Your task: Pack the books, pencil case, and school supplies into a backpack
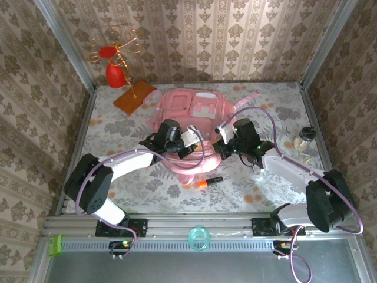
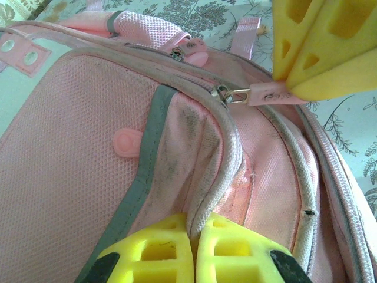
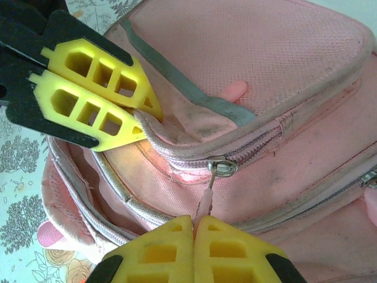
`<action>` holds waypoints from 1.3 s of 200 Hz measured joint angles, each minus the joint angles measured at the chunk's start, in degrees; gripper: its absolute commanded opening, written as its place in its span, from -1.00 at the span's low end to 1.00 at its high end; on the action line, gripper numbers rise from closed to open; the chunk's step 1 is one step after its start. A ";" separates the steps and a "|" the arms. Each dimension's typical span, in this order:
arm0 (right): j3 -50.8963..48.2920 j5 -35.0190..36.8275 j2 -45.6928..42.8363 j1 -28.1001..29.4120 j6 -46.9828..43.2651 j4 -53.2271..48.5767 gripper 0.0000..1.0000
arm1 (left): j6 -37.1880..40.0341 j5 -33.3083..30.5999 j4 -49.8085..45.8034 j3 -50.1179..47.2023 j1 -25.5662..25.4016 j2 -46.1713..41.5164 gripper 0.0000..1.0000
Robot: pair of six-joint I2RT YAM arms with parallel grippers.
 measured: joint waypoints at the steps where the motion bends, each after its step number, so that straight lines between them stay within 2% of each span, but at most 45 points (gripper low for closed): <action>1: -0.11 0.00 0.00 0.00 0.11 0.15 -1.00 | 0.00 0.02 0.02 0.00 0.00 0.00 -1.00; 56: -2.29 0.68 5.53 4.46 5.62 7.65 -1.00 | 1.77 4.92 0.42 -2.47 3.15 -0.02 -1.00; 91: -3.39 2.19 5.46 5.05 7.65 9.92 -0.79 | 5.86 6.69 -0.20 -2.49 3.61 -0.70 -1.00; 184: -3.39 -0.90 9.29 5.38 9.70 15.58 -0.57 | 7.39 7.26 -0.46 -2.49 3.76 -1.07 -1.00; 217: -4.55 -2.01 9.55 5.68 11.87 18.78 -0.40 | 7.32 7.06 -0.37 -2.49 3.69 -1.20 -1.00; 260: -6.16 -2.32 9.53 5.92 15.56 22.69 -0.32 | 7.13 6.45 -0.26 -2.49 3.34 -1.20 -1.00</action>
